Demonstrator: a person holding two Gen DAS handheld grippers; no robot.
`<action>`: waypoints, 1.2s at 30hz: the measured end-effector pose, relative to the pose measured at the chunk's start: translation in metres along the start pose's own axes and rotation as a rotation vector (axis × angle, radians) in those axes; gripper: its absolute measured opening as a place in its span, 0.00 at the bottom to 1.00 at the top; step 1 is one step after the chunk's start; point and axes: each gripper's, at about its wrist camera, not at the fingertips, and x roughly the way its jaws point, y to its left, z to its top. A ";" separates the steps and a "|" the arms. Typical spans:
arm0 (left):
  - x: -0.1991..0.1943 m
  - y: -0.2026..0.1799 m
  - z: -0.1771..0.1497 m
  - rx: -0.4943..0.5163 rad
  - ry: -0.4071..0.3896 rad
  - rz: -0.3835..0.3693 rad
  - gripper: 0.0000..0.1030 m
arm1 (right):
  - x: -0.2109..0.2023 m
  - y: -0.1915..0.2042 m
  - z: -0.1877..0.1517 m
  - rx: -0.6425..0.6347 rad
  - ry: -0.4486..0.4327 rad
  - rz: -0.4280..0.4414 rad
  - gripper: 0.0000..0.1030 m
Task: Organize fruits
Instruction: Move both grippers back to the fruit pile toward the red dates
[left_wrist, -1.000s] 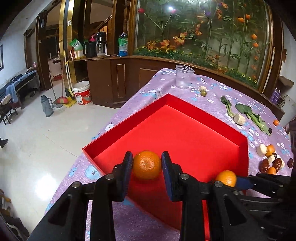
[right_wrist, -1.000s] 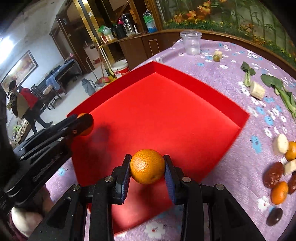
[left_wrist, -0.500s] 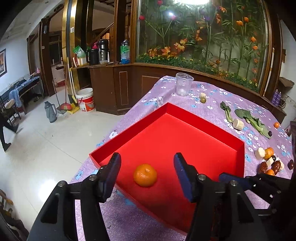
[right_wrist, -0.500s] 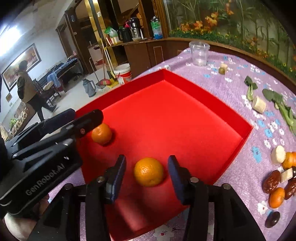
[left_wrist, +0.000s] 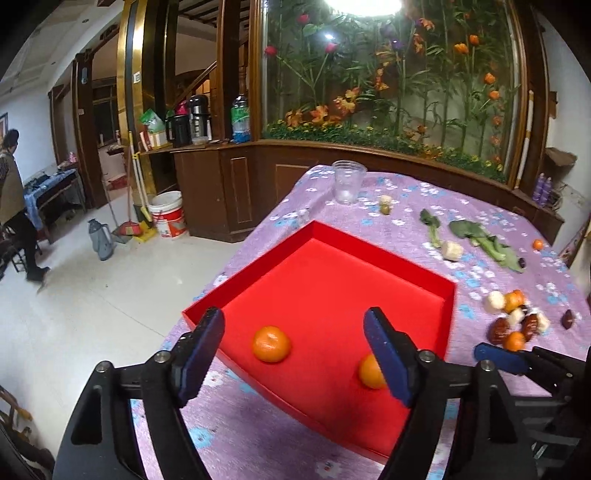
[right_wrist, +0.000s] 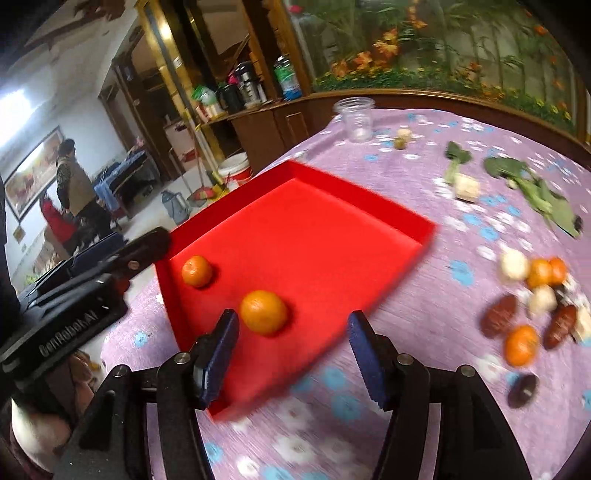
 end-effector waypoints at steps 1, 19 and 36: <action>-0.002 -0.002 0.001 -0.004 0.000 -0.011 0.79 | -0.010 -0.010 -0.003 0.020 -0.014 -0.014 0.64; 0.031 -0.141 -0.035 0.142 0.238 -0.399 0.84 | -0.111 -0.176 -0.065 0.324 -0.072 -0.202 0.73; 0.111 -0.202 -0.024 0.209 0.343 -0.557 0.52 | -0.039 -0.192 -0.018 0.369 -0.024 -0.164 0.64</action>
